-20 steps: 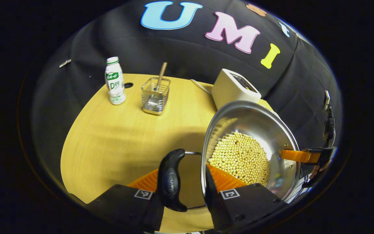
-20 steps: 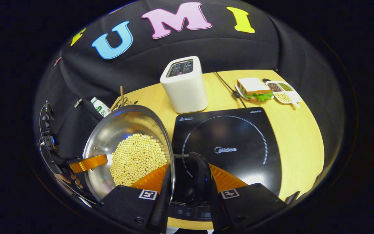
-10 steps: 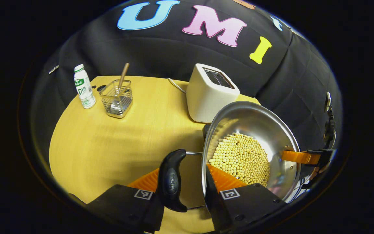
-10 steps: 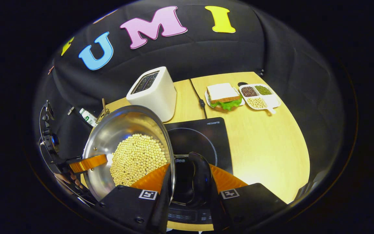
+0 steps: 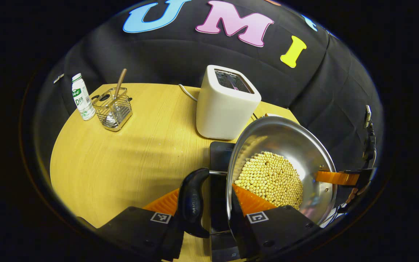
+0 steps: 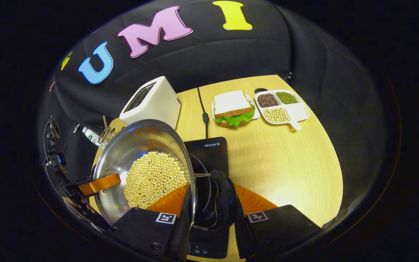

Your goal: First push the handle of the pot to place it horizontally, then grasp the pot with both hands and set it on the induction cooktop.

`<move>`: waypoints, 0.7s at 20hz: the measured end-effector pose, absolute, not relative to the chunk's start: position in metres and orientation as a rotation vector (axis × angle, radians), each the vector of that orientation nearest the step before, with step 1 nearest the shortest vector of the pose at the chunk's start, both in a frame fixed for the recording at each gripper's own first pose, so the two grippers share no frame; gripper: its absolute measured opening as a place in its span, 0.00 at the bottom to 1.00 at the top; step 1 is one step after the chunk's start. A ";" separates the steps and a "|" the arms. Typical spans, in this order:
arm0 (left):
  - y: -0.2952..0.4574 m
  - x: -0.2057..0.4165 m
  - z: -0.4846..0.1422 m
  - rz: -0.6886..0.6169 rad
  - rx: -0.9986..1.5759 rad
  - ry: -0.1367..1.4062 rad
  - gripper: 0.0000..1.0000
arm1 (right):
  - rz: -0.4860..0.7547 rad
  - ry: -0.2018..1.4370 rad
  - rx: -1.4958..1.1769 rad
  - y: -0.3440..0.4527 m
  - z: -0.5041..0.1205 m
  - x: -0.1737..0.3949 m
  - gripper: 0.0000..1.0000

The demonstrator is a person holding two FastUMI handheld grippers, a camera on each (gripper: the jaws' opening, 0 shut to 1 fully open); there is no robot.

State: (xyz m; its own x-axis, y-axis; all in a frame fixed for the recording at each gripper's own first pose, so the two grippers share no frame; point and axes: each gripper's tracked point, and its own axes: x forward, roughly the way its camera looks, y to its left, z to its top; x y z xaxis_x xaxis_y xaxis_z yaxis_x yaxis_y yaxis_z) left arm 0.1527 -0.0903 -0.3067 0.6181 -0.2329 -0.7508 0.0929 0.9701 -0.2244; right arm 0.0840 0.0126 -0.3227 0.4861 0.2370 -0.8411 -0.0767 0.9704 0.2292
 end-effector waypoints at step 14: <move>-0.100 0.166 -0.331 -0.192 -0.194 0.903 0.61 | 0.190 1.056 0.200 0.002 -0.343 0.096 0.55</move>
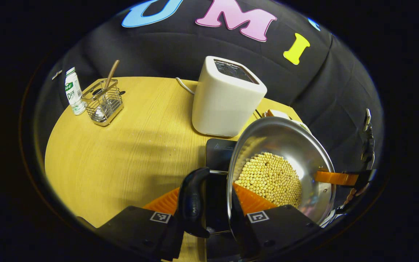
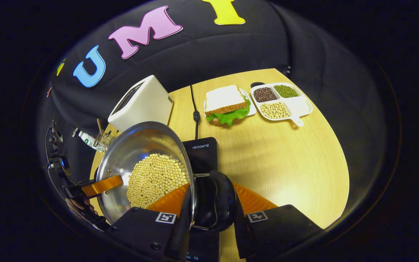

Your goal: First push the handle of the pot to place it horizontally, then grasp the pot with both hands and set it on the induction cooktop.

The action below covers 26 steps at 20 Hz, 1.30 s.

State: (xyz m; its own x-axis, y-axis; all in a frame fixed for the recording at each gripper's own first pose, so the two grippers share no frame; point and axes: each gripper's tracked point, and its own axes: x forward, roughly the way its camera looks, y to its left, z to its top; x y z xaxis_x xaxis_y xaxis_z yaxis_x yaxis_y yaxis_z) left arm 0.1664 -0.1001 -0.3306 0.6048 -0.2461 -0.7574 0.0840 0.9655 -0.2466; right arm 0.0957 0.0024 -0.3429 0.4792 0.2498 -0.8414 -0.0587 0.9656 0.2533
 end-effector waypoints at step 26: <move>-0.083 0.146 -0.258 -0.135 -0.051 0.768 0.95 | 0.160 0.827 0.121 -0.006 -0.271 0.102 0.99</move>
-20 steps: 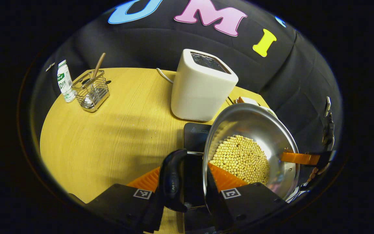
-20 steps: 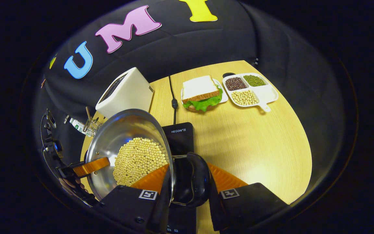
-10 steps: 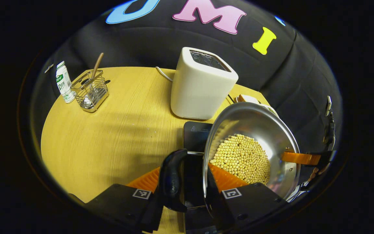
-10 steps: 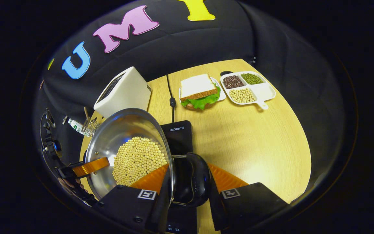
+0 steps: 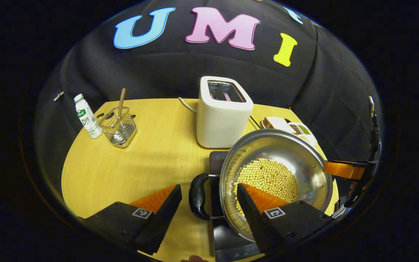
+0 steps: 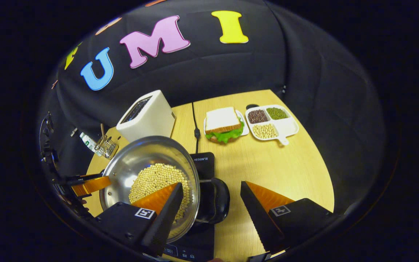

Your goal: First push the handle of the pot to place it horizontally, then grasp the pot with both hands and set it on the induction cooktop.

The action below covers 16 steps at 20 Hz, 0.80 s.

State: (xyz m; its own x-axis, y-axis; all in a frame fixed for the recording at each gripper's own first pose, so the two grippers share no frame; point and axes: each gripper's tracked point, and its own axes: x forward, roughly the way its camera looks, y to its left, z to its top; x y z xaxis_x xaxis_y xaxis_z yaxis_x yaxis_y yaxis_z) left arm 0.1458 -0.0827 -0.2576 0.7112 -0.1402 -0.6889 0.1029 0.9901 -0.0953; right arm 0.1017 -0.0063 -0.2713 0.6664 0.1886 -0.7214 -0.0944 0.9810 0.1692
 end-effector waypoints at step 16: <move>0.002 0.035 -0.051 -0.084 0.063 0.195 0.95 | -0.018 0.234 0.033 -0.042 -0.053 0.007 0.98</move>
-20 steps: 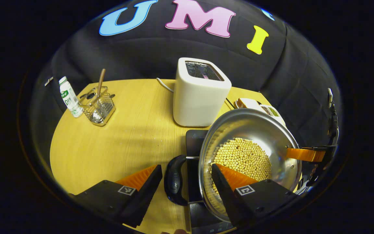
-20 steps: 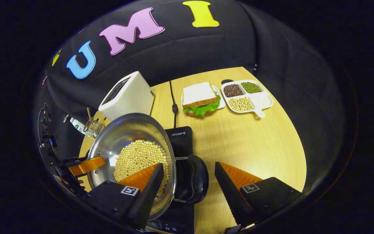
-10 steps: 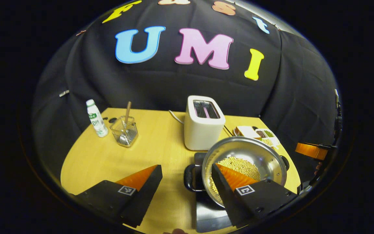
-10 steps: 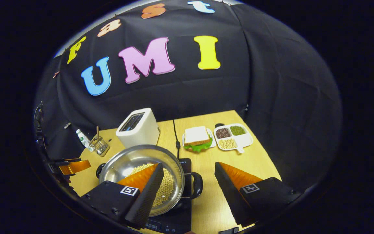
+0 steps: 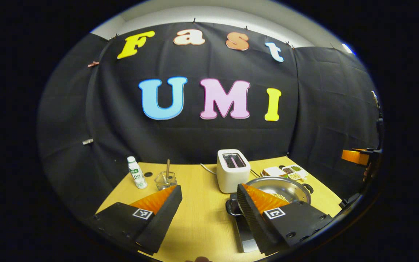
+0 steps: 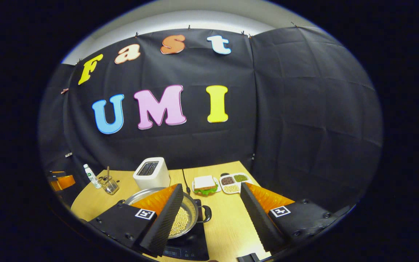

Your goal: First push the handle of the pot to place it horizontally, then grasp the pot with both hands and set it on the induction cooktop.

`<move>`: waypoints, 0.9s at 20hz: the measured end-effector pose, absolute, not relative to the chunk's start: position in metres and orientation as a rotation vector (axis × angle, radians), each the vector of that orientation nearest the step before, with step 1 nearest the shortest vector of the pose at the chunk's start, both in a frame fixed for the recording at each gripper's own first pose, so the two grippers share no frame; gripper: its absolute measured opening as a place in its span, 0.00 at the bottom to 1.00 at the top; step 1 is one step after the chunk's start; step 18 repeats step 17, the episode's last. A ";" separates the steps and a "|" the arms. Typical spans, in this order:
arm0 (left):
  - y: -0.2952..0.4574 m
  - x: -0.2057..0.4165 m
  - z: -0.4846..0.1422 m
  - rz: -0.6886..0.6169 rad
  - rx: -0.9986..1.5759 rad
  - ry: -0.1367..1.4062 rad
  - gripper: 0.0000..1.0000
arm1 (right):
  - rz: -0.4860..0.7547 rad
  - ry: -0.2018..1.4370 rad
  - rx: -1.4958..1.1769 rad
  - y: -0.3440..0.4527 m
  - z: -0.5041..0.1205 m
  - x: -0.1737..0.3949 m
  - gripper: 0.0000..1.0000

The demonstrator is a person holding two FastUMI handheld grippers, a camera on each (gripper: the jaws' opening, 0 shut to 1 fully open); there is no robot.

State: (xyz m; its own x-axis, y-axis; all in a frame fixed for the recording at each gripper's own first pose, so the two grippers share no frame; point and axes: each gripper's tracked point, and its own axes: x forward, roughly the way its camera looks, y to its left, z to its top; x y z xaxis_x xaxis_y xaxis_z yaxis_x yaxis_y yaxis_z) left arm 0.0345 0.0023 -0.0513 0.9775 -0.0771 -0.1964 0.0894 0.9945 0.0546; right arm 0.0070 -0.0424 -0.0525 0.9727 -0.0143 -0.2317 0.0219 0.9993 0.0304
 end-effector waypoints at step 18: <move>0.038 -0.111 -0.025 -0.029 0.085 0.112 0.95 | -0.053 0.091 0.013 -0.014 -0.004 -0.136 0.98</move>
